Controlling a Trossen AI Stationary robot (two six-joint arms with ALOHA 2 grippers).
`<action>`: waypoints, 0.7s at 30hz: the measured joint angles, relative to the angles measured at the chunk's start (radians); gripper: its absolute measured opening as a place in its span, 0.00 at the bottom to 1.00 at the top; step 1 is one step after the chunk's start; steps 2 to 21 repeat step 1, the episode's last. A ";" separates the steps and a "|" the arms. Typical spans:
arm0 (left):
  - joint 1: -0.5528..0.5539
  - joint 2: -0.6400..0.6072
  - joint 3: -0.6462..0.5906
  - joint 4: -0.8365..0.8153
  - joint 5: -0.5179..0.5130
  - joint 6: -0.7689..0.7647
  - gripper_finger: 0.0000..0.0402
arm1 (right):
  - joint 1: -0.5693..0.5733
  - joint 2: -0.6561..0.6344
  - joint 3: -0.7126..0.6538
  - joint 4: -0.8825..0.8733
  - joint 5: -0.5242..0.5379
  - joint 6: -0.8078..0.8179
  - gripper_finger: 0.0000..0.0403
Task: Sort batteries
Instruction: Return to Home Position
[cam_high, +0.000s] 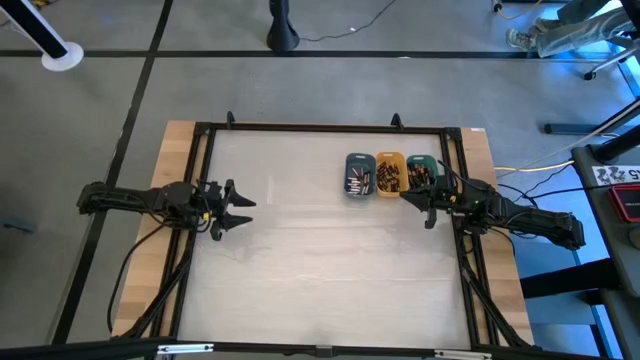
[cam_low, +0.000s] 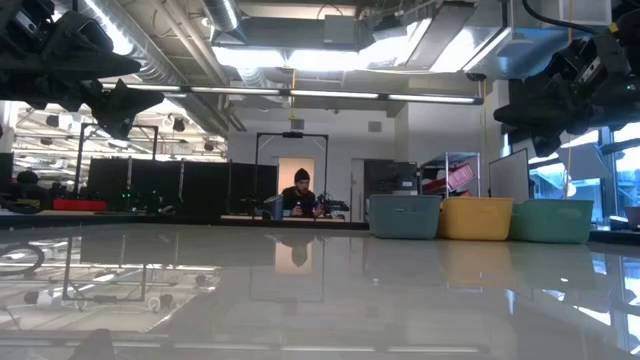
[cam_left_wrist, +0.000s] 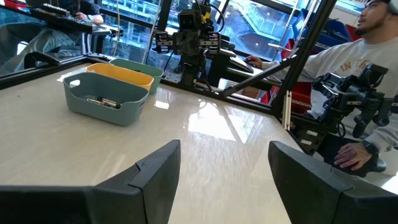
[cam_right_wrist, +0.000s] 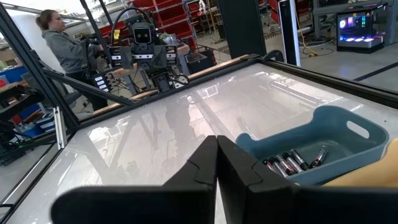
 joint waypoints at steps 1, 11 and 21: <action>0.000 0.000 0.000 0.000 0.000 0.000 0.58 | 0.000 0.000 0.000 0.000 0.000 0.000 0.02; 0.000 0.000 0.000 0.000 0.000 0.000 0.58 | 0.000 0.000 0.000 0.000 0.000 0.000 0.02; 0.000 0.000 0.000 0.000 0.000 0.000 0.58 | 0.000 0.000 0.000 0.000 0.000 0.000 0.02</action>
